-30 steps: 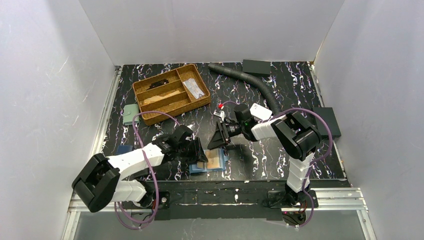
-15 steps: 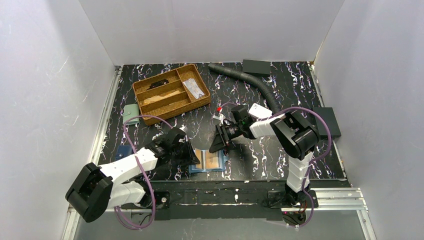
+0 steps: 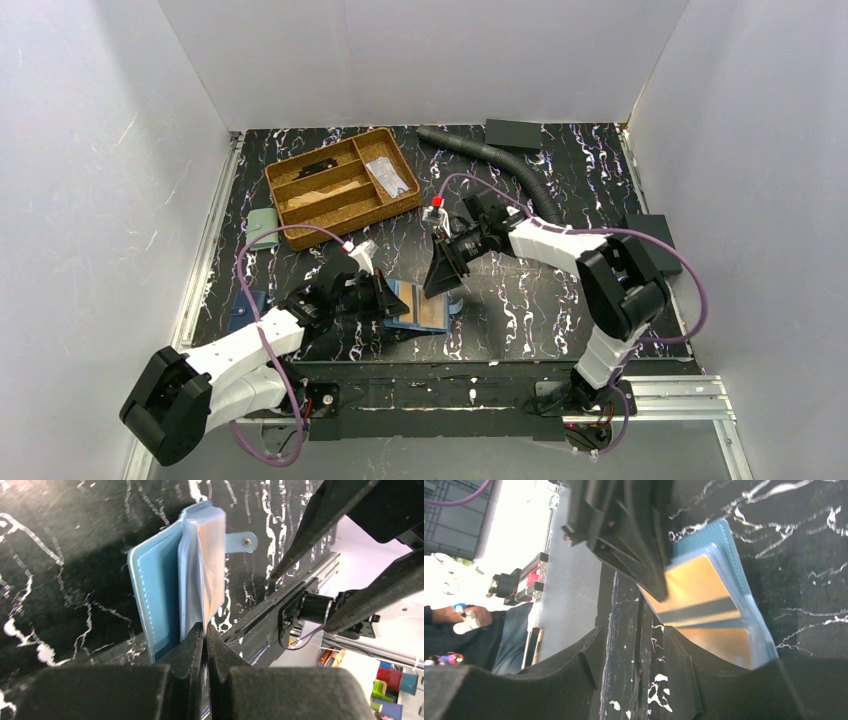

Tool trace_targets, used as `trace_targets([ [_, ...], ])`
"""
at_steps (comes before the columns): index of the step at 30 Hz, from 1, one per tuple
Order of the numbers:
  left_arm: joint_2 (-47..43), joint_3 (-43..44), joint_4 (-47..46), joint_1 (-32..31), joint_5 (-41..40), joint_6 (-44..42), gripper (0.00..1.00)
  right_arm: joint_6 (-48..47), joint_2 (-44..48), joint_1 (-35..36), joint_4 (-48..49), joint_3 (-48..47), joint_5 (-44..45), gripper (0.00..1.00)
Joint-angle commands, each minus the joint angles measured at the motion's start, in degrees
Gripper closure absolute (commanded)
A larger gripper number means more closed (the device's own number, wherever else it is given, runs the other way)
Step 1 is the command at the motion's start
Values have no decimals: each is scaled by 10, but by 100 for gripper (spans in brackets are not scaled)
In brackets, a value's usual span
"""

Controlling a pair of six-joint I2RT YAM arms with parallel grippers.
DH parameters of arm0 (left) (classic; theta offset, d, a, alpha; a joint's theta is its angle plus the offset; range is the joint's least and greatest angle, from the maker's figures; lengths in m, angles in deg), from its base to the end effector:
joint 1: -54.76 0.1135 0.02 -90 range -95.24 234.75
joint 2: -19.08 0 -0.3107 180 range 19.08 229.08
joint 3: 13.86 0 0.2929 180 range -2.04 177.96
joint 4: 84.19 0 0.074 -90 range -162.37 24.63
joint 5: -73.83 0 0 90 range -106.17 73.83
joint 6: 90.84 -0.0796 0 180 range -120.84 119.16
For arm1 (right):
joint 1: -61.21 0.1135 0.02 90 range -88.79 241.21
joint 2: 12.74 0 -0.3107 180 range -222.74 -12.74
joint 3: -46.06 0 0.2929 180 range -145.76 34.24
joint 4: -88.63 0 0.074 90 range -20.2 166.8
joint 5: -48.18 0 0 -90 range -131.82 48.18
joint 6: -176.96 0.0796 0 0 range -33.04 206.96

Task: Take the credit cards out of the card holder
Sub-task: Remove the credit card from the card holder.

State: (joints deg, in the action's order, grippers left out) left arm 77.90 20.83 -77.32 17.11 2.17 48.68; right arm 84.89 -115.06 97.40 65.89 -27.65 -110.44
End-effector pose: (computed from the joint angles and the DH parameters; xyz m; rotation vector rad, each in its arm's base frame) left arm 0.1863 -0.1754 0.1826 -0.0293 2.3411 -1.1821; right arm 0.2853 0.3006 0.1963 -1.2722 1.9901 1.7349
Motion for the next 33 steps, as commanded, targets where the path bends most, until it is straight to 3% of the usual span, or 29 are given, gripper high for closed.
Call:
trace_targets([
  [1, 8, 19, -96, 3, 33, -17, 100, -4, 44, -7, 30, 31, -18, 44],
  [7, 17, 30, -133, 3, 35, -23, 100, 15, 33, -41, 30, 30, -29, 45],
  [18, 19, -3, -238, 3, 41, -19, 100, 147, 6, -59, 170, 70, -63, 46],
  [28, 27, -16, -300, 3, 58, -1, 100, 168, 1, -59, 180, 61, -94, 48],
  [33, 36, -24, -330, 3, 64, 11, 100, 129, 8, -59, 126, 44, -117, 50],
])
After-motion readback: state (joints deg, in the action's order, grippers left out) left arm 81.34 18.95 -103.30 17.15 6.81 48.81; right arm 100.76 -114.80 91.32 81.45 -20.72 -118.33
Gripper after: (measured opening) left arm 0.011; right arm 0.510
